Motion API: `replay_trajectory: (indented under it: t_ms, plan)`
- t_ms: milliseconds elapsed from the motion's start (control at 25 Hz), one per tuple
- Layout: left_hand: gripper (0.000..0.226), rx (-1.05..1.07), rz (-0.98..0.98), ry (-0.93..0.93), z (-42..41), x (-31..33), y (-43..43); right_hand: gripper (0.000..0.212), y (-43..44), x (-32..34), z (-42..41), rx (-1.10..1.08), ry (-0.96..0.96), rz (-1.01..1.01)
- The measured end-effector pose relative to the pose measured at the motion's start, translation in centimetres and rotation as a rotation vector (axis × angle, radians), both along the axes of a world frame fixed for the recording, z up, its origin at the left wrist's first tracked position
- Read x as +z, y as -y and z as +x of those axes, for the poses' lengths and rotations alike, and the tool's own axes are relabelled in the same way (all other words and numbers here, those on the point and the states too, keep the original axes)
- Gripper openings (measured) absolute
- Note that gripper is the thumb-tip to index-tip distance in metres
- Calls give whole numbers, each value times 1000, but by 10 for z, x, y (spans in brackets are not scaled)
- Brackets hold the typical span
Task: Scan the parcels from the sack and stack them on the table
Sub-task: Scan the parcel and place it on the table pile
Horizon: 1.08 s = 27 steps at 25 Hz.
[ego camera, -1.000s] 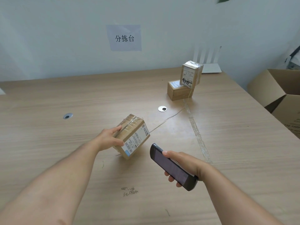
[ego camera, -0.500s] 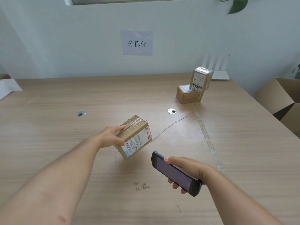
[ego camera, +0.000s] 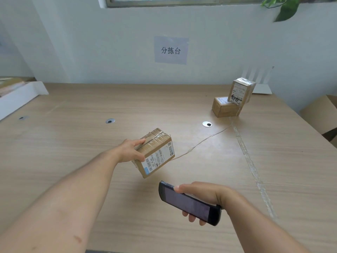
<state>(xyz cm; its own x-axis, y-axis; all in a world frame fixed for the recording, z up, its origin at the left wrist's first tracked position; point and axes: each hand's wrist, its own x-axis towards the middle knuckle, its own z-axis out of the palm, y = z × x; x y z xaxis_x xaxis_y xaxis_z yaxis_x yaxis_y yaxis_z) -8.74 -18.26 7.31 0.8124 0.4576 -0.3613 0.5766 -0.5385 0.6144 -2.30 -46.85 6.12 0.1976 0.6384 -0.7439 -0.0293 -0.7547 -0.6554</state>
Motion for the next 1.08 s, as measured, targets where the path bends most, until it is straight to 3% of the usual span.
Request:
replay_trajectory:
  t_ms: [280, 520, 800, 920, 1080]
  plan:
    - [90, 236, 38, 32, -70, -1, -3, 68, -12, 10, -12, 72, 40, 49]
    - [98, 519, 77, -31, -190, 4, 20, 46, -40, 7, -57, 227, -10, 225]
    - [83, 881, 152, -131, -366, 2, 47, 65, -108, -12, -165, 530, -202, 277]
    - [87, 1006, 155, -159, -434, 4, 52, 61, -139, -10, -213, 637, -222, 273]
    - [106, 1100, 129, -104, -520, 5, 40, 81, -196, 4, -287, 814, -182, 280]
